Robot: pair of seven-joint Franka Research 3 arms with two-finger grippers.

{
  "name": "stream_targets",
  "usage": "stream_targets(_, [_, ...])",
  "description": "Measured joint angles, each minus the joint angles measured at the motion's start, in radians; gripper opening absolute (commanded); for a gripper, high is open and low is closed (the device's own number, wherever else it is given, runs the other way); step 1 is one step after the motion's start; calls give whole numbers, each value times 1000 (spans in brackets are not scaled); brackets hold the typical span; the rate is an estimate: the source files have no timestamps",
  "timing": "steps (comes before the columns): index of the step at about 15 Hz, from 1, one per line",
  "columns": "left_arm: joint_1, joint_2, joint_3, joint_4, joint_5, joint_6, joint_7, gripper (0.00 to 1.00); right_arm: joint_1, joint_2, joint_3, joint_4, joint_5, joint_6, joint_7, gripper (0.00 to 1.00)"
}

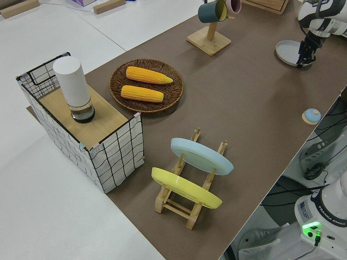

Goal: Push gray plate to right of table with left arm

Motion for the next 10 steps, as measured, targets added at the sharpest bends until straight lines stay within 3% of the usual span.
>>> stream_targets(3, [0,9,6,16,1,-19,0,992,0,0,0,0,0,0,0,983])
stream_targets(10, [0,8,7,33,18,-94,24,991,0,0,0,0,0,0,0,983])
